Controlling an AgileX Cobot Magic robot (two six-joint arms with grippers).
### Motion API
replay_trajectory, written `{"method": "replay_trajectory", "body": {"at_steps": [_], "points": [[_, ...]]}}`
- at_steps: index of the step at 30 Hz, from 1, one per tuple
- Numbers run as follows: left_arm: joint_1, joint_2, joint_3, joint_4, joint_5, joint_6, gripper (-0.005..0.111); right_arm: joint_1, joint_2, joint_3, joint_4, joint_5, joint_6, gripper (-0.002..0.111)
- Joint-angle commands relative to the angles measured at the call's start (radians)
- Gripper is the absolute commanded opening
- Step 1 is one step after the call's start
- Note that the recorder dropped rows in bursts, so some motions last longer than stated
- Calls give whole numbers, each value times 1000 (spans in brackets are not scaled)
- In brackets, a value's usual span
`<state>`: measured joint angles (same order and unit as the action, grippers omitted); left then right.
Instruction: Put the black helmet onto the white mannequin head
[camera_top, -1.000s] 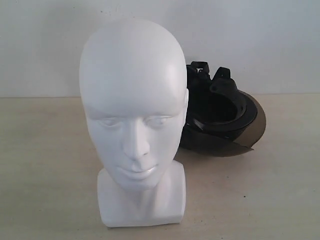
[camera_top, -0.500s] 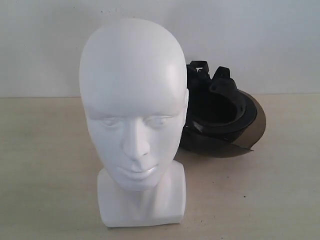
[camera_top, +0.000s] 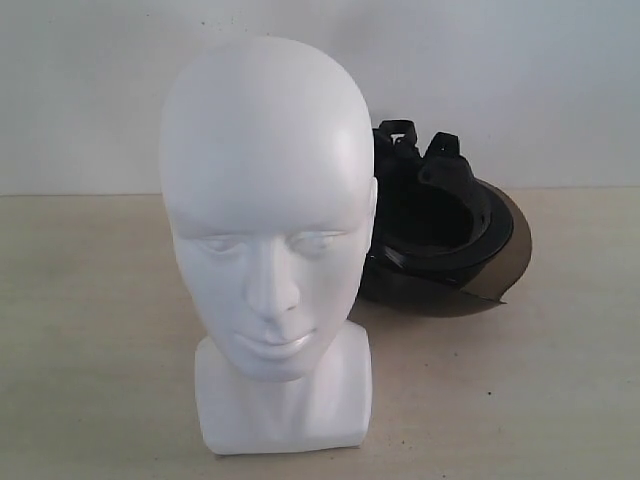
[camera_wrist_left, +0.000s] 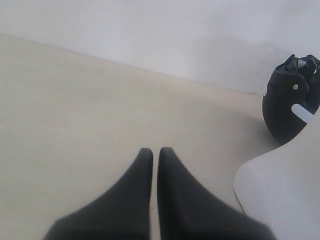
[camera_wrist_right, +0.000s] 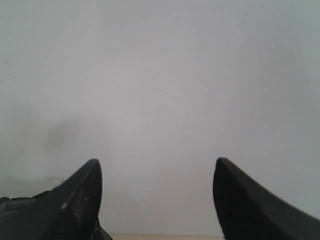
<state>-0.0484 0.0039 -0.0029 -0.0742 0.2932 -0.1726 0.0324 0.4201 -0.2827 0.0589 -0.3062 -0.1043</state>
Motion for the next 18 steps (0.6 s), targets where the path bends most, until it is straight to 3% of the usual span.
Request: {"method": "replay_trajectory", "body": {"at_steps": [1, 8, 14, 18], "points": [[-4, -4, 3, -9, -2, 3, 4, -4, 10, -8, -5, -41, 2, 62], [-4, -4, 3, -9, -2, 3, 4, -4, 10, -8, -5, -46, 5, 61], [-4, -4, 3, -9, -2, 3, 4, -4, 10, -8, -5, -74, 202, 59], [-4, -4, 3, -9, -2, 3, 4, -4, 10, -8, 23, -87, 230, 58]]}}
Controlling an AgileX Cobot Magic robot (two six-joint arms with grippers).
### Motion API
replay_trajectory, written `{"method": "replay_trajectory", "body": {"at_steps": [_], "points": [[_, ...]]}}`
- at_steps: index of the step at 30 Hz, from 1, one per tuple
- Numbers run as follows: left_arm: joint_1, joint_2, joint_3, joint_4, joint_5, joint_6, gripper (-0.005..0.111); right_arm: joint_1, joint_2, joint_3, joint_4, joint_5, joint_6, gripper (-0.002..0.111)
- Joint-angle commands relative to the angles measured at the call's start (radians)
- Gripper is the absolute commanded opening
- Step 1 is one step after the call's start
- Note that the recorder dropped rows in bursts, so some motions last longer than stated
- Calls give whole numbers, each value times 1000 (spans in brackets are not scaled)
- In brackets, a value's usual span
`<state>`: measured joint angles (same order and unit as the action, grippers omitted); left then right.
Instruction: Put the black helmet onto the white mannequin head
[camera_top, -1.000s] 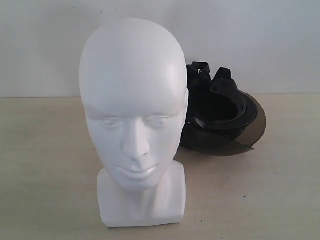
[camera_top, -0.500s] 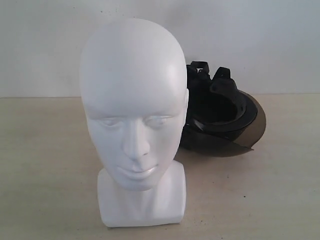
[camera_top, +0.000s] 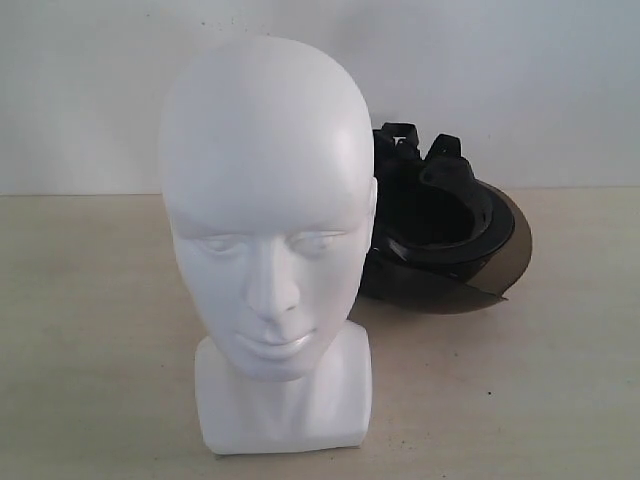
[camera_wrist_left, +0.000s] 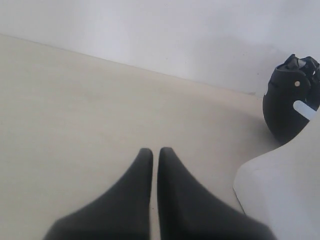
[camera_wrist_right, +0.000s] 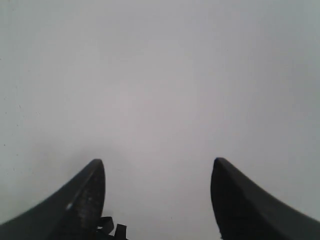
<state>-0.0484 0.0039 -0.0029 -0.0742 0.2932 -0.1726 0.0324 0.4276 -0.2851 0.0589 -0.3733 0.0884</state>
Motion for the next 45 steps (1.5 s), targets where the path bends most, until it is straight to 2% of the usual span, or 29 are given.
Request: {"method": "replay_trajectory", "body": {"at_steps": [1, 2, 3, 4, 8, 12, 17, 22, 26, 29, 33, 39, 41, 43, 45], "points": [[-4, -4, 3, -9, -2, 3, 4, -4, 3, -6, 26, -10, 38, 54], [-4, -4, 3, -9, -2, 3, 4, -4, 3, -6, 21, 24, 34, 35], [-4, -4, 3, -9, -2, 3, 4, -4, 3, -6, 22, 41, 34, 22], [-4, -4, 3, -9, -2, 3, 4, -4, 3, -6, 22, 65, 34, 0], [-4, -4, 3, -9, -2, 3, 4, -4, 17, -20, -1, 79, 24, 0], [-4, -4, 3, -9, -2, 3, 4, -2, 175, -187, -66, 324, 19, 0], [-4, -4, 3, -9, -2, 3, 4, 10, 414, -413, -71, 491, -114, 0], [-4, -4, 3, -9, -2, 3, 4, 141, 644, -623, -59, 700, -338, 0], [-4, -4, 3, -9, -2, 3, 4, 250, 826, -791, -59, 861, -427, 0], [-4, -4, 3, -9, -2, 3, 4, 276, 955, -916, -9, 970, -406, 0], [-4, -4, 3, -9, -2, 3, 4, 278, 1085, -1026, 53, 1046, -278, 0], [-4, -4, 3, -9, -2, 3, 4, 278, 1195, -1057, 48, 1063, -134, 1], [-4, -4, 3, -9, -2, 3, 4, 278, 1218, -1057, 39, 1078, -118, 8], [-4, -4, 3, -9, -2, 3, 4, 278, 1233, -1057, 39, 1086, -118, 20], [-4, -4, 3, -9, -2, 3, 4, 278, 1246, -1057, 41, 1088, -120, 37]]}}
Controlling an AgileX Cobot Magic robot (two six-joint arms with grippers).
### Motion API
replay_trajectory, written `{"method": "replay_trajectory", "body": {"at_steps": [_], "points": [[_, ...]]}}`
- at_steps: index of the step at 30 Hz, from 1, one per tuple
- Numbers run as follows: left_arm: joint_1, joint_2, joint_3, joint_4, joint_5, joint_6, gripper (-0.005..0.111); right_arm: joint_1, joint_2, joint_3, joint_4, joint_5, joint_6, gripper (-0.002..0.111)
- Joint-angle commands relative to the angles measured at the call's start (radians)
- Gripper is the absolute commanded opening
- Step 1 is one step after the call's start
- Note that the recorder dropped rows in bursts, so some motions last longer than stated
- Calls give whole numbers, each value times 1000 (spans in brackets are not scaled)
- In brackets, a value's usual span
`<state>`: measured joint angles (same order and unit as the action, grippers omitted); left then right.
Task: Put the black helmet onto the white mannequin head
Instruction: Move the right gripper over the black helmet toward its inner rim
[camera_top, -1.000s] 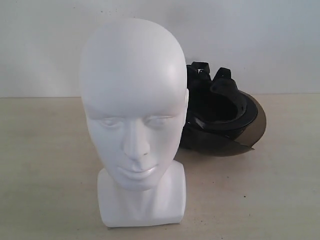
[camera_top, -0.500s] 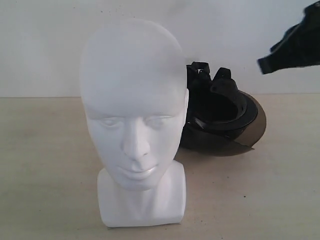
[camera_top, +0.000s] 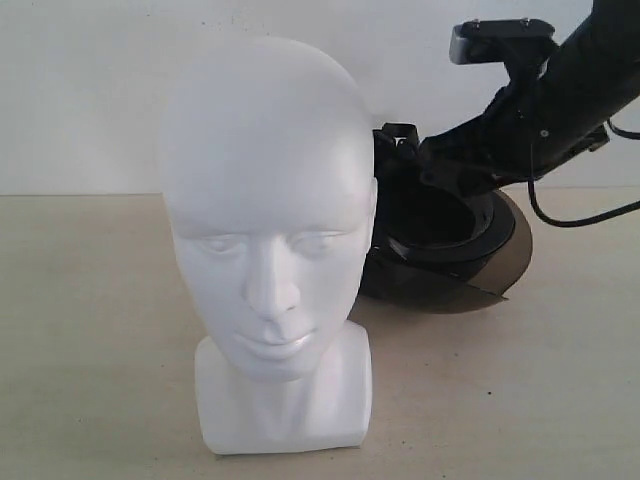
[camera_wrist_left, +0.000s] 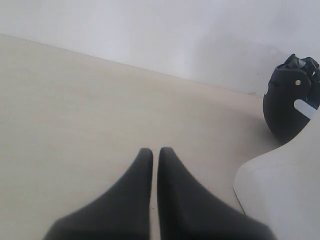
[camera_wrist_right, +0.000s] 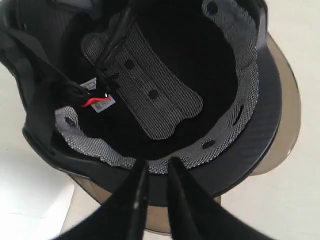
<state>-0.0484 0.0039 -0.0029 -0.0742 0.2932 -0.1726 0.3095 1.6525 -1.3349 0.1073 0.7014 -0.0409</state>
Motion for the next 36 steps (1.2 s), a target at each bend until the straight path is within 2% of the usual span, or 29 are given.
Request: {"method": "replay_trajectory", "body": {"at_steps": [1, 2, 4, 5, 11, 12, 14, 17, 25, 32, 36], "points": [[-4, -4, 3, -9, -2, 3, 4, 1, 26, -8, 0, 20, 2, 43], [-4, -4, 3, -9, -2, 3, 4, 1, 32, -8, 20, 27, -27, 51], [-4, -4, 3, -9, -2, 3, 4, 1, 34, -8, 41, 37, -169, 57], [-4, -4, 3, -9, -2, 3, 4, 1, 34, -8, 48, 48, -263, 57], [-4, -4, 3, -9, -2, 3, 4, 8, 34, -8, 89, 119, -475, 57], [-4, -4, 3, -9, -2, 3, 4, 26, 34, -8, 87, 170, -604, 57], [-4, -4, 3, -9, -2, 3, 4, 61, 34, -8, 80, 190, -732, 57], [-4, -4, 3, -9, -2, 3, 4, 105, 34, -8, 53, 84, -739, 57], [-4, -4, 3, -9, -2, 3, 4, 139, 44, -3, 60, 86, -810, 57], [-4, -4, 3, -9, -2, 3, 4, 139, 105, -3, 26, 15, -607, 57], [-4, -4, 3, -9, -2, 3, 4, 139, 142, -3, -139, -3, -443, 57]]}}
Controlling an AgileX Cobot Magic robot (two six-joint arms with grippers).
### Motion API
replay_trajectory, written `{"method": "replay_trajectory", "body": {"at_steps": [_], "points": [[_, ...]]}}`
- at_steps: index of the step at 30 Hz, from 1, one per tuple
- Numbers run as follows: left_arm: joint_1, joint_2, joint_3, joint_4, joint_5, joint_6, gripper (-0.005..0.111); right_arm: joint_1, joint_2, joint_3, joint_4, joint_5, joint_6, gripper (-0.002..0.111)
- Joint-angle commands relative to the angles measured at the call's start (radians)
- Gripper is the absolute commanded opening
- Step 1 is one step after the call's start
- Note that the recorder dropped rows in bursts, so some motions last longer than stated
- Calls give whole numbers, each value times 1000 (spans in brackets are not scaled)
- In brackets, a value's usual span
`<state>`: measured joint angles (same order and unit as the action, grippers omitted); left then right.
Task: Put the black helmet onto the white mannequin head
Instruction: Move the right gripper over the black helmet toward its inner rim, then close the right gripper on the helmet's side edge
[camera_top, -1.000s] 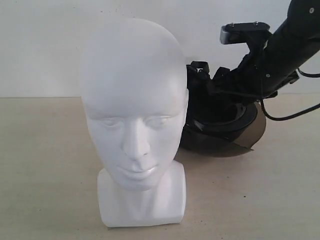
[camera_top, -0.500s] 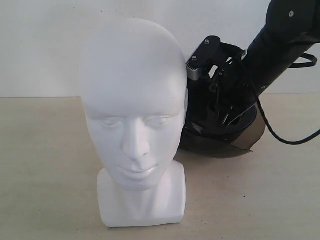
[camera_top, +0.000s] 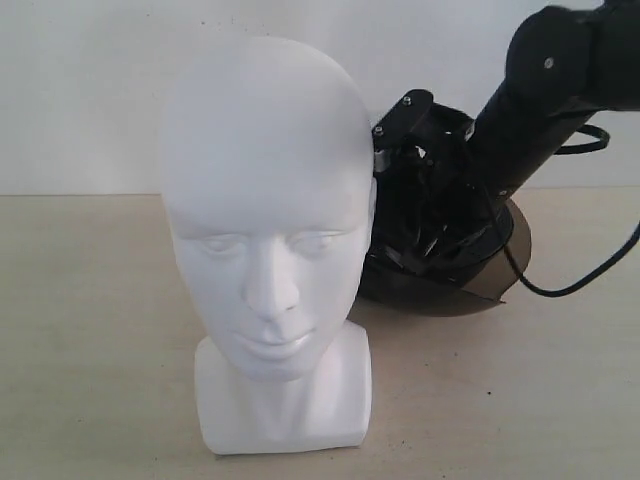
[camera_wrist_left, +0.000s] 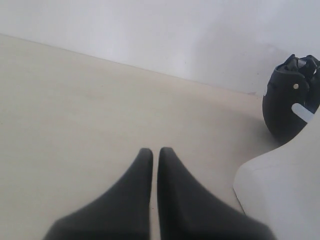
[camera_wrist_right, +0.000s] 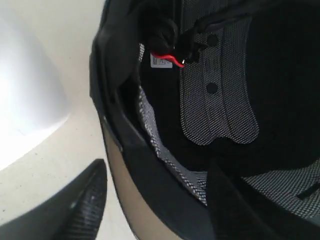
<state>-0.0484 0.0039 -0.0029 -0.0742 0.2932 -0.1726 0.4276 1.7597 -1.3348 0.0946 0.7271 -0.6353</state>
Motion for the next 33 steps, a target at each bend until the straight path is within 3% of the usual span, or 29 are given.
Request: {"method": "replay_trajectory", "body": {"at_steps": [1, 8, 10, 14, 16, 19, 26, 33], "points": [[-4, -4, 3, -9, -2, 3, 4, 21, 37, -3, -174, -29, 206, 57], [-4, -4, 3, -9, -2, 3, 4, 21, 37, -3, -456, -26, 492, 56], [-4, -4, 3, -9, -2, 3, 4, 21, 37, -3, -531, -26, 578, 44], [-4, -4, 3, -9, -2, 3, 4, 21, 37, -3, -554, -28, 609, 7], [-4, -4, 3, -9, -2, 3, 4, 21, 37, -3, -554, -28, 607, 0], [-4, -4, 3, -9, -2, 3, 4, 21, 37, -3, -554, -31, 600, 3], [-4, -4, 3, -9, -2, 3, 4, 21, 41, -3, -529, -33, 570, 28], [-4, -4, 3, -9, -2, 3, 4, 21, 23, -3, -581, -30, 555, 29]]}}
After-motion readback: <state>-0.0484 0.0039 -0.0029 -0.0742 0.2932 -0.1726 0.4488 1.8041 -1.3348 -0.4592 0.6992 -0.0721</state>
